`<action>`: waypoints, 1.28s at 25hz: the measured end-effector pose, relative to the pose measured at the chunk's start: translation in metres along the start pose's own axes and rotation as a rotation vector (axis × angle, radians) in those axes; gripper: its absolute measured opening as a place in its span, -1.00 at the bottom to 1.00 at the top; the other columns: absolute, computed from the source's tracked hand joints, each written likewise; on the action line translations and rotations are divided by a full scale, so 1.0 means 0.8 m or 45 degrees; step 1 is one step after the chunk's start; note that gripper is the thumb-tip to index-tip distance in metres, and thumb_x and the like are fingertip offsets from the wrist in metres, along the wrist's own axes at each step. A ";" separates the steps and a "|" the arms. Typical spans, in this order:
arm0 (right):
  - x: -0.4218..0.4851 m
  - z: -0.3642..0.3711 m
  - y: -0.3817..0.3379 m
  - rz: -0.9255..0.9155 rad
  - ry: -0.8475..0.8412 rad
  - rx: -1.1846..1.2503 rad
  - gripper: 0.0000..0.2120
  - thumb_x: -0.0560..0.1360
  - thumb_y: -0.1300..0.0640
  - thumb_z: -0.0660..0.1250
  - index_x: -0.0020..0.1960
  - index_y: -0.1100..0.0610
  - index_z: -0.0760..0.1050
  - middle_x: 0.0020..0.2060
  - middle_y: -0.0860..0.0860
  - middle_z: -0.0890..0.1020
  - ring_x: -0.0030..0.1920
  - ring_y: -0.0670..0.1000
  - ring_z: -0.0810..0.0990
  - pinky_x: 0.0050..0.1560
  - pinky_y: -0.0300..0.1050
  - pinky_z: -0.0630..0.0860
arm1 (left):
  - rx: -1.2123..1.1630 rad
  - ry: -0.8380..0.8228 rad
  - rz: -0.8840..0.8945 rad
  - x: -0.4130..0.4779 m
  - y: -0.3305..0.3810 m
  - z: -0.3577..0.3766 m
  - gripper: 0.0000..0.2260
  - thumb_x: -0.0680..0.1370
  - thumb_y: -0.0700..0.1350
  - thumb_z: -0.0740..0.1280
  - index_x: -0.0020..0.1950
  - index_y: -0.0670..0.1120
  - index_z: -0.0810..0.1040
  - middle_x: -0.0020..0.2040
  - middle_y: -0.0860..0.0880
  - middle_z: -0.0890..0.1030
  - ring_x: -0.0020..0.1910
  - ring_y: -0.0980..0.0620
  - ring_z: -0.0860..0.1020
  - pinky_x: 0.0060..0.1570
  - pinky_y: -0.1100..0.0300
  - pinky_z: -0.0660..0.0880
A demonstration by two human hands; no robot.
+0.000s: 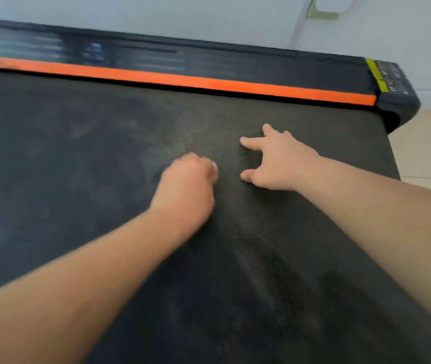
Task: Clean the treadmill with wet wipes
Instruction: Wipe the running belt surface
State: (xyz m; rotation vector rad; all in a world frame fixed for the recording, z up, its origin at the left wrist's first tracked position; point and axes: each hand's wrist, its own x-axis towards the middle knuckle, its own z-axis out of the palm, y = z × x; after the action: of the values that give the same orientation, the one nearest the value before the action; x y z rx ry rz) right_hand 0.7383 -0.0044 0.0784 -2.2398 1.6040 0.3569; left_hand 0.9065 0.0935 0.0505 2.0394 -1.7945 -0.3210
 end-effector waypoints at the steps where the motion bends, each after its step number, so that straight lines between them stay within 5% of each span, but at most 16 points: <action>1: 0.008 0.001 0.000 0.001 -0.049 -0.007 -0.28 0.48 -0.27 0.41 0.55 -0.36 0.16 0.65 -0.05 0.02 0.63 0.25 0.01 0.45 0.31 0.34 | -0.036 -0.071 0.070 -0.031 0.015 0.008 -0.86 0.58 -0.18 0.33 -0.17 -0.06 0.58 -0.17 -0.05 0.51 -0.22 -0.13 0.51 -0.22 0.04 0.51; 4: 0.011 0.004 -0.001 -0.008 -0.095 -0.049 -0.28 0.50 -0.27 0.40 0.56 -0.37 0.14 0.65 -0.03 0.01 0.62 0.27 0.03 0.42 0.32 0.37 | -0.073 -0.346 0.185 -0.094 0.038 0.014 -0.85 0.65 -0.13 0.26 -0.09 -0.06 0.55 -0.14 0.02 0.43 -0.19 -0.05 0.45 -0.19 -0.04 0.55; 6: 0.013 0.000 -0.005 -0.028 -0.141 -0.091 -0.29 0.52 -0.28 0.38 0.56 -0.36 0.12 0.65 -0.02 -0.01 0.61 0.28 0.02 0.38 0.35 0.40 | -0.071 -0.402 0.042 -0.084 0.025 0.004 -0.91 0.63 -0.14 0.29 -0.02 -0.05 0.59 -0.07 0.03 0.47 -0.08 -0.06 0.50 -0.09 -0.05 0.56; 12: 0.016 -0.006 0.006 -0.070 -0.240 -0.129 -0.27 0.57 -0.30 0.29 0.61 -0.30 -0.02 0.66 0.00 -0.13 0.62 0.32 -0.11 0.43 0.45 0.29 | -0.029 -0.120 -0.619 -0.051 0.033 -0.017 -0.85 0.64 -0.17 0.25 -0.04 -0.14 0.60 -0.07 -0.05 0.51 -0.10 -0.13 0.52 -0.06 -0.01 0.51; 17: 0.016 -0.007 0.005 -0.101 -0.252 -0.175 -0.27 0.58 -0.30 0.27 0.62 -0.28 -0.03 0.66 0.02 -0.14 0.61 0.34 -0.11 0.44 0.43 0.29 | -0.182 -0.537 -0.430 -0.083 0.080 -0.007 -0.79 0.68 -0.09 0.18 -0.08 -0.09 0.54 -0.06 -0.01 0.48 -0.08 -0.10 0.52 -0.02 -0.03 0.55; 22: 0.014 -0.015 0.007 -0.073 -0.337 -0.197 -0.28 0.58 -0.31 0.25 0.61 -0.31 -0.06 0.66 -0.02 -0.18 0.62 0.32 -0.13 0.45 0.38 0.31 | -0.730 -0.127 -0.995 -0.024 0.065 -0.043 -0.84 0.59 -0.15 0.31 -0.15 0.00 0.64 -0.19 0.06 0.67 -0.18 0.06 0.63 -0.10 0.15 0.61; 26: 0.015 -0.013 0.005 -0.087 -0.331 -0.191 -0.28 0.58 -0.32 0.25 0.61 -0.33 -0.05 0.66 -0.04 -0.18 0.62 0.30 -0.14 0.44 0.35 0.34 | -1.379 -0.104 -1.229 0.015 0.076 -0.054 -0.88 0.62 -0.20 0.35 0.07 -0.05 0.66 -0.06 -0.04 0.72 -0.16 0.08 0.67 -0.10 0.22 0.65; 32: 0.019 -0.030 0.011 -0.127 -0.420 -0.163 -0.29 0.62 -0.23 0.24 0.62 -0.30 -0.08 0.65 -0.03 -0.20 0.62 0.31 -0.13 0.43 0.33 0.36 | -0.407 -0.158 -1.281 -0.028 0.102 -0.048 -0.73 0.64 -0.16 0.23 0.32 -0.03 0.54 0.24 -0.01 0.54 0.17 -0.02 0.53 0.14 0.07 0.53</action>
State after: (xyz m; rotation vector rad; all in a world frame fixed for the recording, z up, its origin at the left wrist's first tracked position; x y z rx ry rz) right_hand 0.7346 -0.0306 0.0925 -2.2008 1.3263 0.7761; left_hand 0.8467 0.1138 0.1191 2.5270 -0.5554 -0.9460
